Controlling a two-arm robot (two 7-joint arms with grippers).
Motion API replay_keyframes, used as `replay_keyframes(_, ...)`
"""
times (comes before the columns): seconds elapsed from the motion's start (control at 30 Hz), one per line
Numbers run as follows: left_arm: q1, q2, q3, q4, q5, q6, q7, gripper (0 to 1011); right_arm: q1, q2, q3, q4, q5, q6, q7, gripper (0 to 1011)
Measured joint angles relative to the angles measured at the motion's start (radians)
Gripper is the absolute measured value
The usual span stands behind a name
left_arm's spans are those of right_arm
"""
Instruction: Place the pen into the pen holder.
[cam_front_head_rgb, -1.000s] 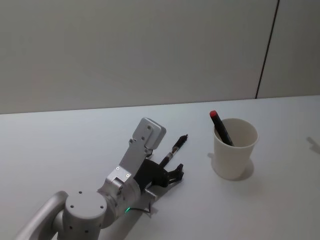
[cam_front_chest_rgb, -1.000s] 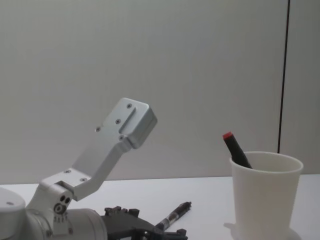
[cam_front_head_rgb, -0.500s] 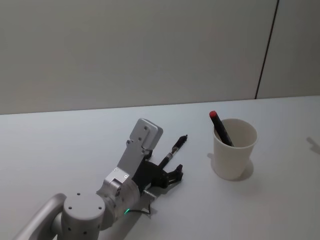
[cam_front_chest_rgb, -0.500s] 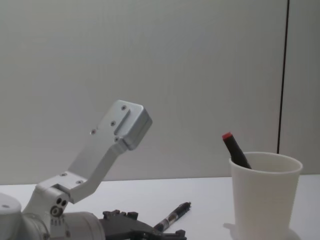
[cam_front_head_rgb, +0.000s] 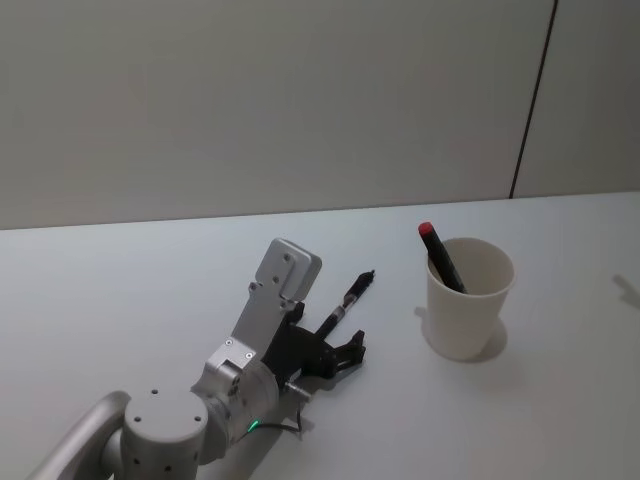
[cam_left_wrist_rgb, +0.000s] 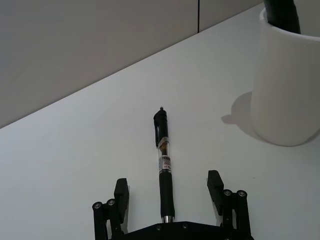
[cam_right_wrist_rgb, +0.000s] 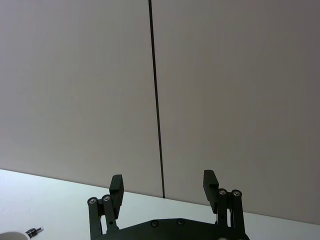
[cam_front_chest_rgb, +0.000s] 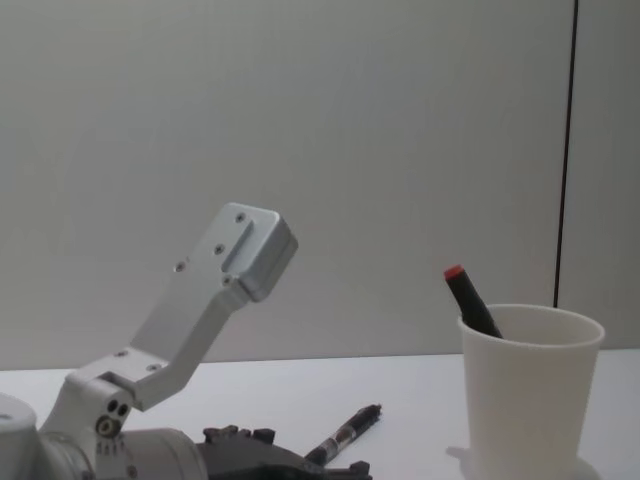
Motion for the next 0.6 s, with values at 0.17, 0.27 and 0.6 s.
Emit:
replay_keyframes(0.17, 0.002, 0.0, -0.001, -0.001, -0.005, 0.001, 0.001, 995, 0.0, 0.0, 0.0, 0.0, 0.0, 0.0, 0.0, 1001)
replay_keyframes(0.27, 0.003, 0.0, -0.001, -0.002, -0.007, 0.001, 0.0, 961, 0.0, 0.0, 0.0, 0.0, 0.0, 0.0, 0.0, 1001)
replay_keyframes(0.6, 0.005, 0.0, 0.001, -0.002, -0.01, 0.002, -0.003, 719, 0.0, 0.0, 0.0, 0.0, 0.0, 0.0, 0.0, 1002)
